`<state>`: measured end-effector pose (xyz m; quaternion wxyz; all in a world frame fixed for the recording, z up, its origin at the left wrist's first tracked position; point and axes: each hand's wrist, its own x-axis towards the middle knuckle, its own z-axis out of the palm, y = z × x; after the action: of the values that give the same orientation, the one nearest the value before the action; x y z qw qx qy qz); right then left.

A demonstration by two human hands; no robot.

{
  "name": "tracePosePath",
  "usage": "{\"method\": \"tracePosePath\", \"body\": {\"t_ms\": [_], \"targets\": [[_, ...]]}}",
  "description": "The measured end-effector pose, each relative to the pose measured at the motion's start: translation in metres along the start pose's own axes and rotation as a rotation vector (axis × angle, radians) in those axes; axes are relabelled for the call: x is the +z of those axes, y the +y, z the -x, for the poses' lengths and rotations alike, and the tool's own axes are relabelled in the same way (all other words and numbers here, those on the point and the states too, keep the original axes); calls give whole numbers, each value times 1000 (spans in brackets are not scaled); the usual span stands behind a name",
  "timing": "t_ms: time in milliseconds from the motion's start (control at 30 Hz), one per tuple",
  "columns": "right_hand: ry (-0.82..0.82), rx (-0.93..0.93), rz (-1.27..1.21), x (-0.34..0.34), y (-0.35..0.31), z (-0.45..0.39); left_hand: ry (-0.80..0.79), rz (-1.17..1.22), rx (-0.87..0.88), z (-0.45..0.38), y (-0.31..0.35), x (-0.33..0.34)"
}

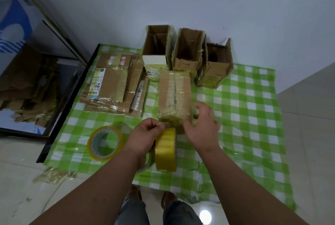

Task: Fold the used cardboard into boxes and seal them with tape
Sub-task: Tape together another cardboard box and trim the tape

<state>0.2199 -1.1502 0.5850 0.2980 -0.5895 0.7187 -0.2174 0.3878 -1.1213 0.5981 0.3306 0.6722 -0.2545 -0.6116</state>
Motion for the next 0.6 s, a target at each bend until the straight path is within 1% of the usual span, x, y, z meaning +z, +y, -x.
{"method": "tracePosePath", "body": {"t_ms": [33,67,100,167,200,267,333,467,533,600], "targets": [[59,33,-62,0,3,6,8,5,12,2,2,1],[75,48,-135,0,6,13,16,10,26,3,5,2],[41,52,-225,0,7,21,28,13,45,5,8,3],[-120,67,-414,1,1,40,50,21,80,8,12,5],[-209,69,-456,1,-4,47,60,29,96,9,14,6],[-390,44,-489,3,-9,59,81,42,114,10,16,6],[-491,19,-511,5,-11,65,126,53,118,11,17,5],[-535,-33,-534,-8,-14,63,222,0,164,16,18,0],[-510,-60,-507,-14,-16,60,285,6,179,19,19,-1],[-479,-93,-475,-20,-21,59,318,72,156,23,23,1]]}}
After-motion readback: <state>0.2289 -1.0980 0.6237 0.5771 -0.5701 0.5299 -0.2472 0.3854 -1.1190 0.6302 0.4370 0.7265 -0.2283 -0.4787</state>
